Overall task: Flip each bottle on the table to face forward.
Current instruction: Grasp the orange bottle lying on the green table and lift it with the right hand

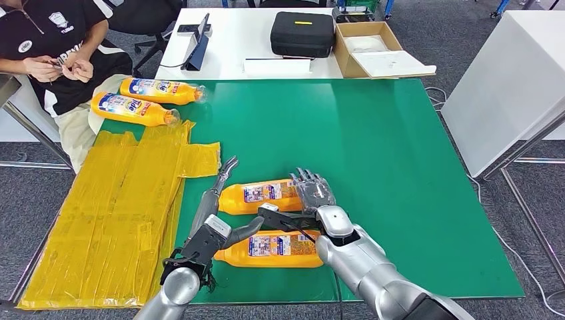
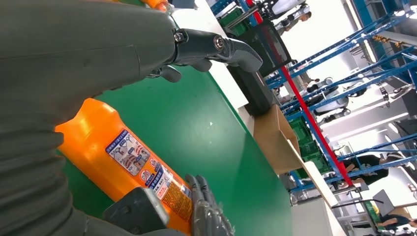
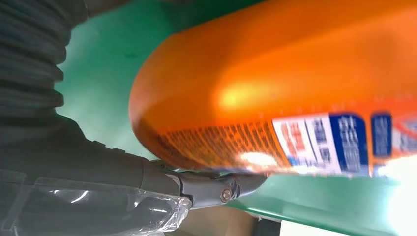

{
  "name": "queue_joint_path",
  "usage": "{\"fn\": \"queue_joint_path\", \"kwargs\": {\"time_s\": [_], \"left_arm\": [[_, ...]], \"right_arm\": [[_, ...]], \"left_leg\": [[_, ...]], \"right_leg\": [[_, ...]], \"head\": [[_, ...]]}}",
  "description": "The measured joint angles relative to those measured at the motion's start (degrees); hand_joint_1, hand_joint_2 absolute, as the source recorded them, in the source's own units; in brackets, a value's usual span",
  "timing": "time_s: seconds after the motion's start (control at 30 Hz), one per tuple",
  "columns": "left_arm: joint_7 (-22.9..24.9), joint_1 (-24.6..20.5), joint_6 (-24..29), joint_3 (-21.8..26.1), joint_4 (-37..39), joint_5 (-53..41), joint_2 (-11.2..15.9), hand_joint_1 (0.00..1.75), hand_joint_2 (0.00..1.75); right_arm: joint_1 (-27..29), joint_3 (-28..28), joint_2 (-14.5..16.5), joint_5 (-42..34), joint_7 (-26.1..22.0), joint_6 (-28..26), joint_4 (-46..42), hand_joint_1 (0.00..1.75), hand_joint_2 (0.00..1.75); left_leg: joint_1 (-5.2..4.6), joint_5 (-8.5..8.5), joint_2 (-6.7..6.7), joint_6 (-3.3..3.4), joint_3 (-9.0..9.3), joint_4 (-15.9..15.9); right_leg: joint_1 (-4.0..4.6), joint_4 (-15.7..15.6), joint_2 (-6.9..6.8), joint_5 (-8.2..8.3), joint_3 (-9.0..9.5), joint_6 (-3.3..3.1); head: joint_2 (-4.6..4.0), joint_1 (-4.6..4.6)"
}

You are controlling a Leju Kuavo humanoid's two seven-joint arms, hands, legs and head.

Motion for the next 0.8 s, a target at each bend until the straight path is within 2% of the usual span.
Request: {"fn": "queue_joint_path", "kwargs": {"time_s": [0.6, 0.8], "left_arm": [[-0.06, -0.03, -0.62, 0.13, 0.25, -0.42, -0.33, 0.00, 1.75], [-0.11, -0.03, -0.99, 0.29, 0.25, -0.75, -0.55, 0.00, 1.75]], "right_arm": [[0.24, -0.96, 0.09, 3.34, -0.45, -2.76, 1.06, 1.75, 1.75], [1.26, -2.52, -0.01, 3.44, -1.45, -6.88, 1.05, 1.75, 1.75]], "left_leg": [[0.00, 0.00, -0.01, 0.00, 0.01, 0.00], [0.00, 0.00, -0.01, 0.00, -0.01, 0.00]], "right_leg": [[0.00, 0.00, 0.00, 0.00, 0.01, 0.00], [0.00, 0.00, 0.00, 0.00, 0.00, 0.00]], "head": [[0.00, -0.01], [0.00, 0.00]]}}
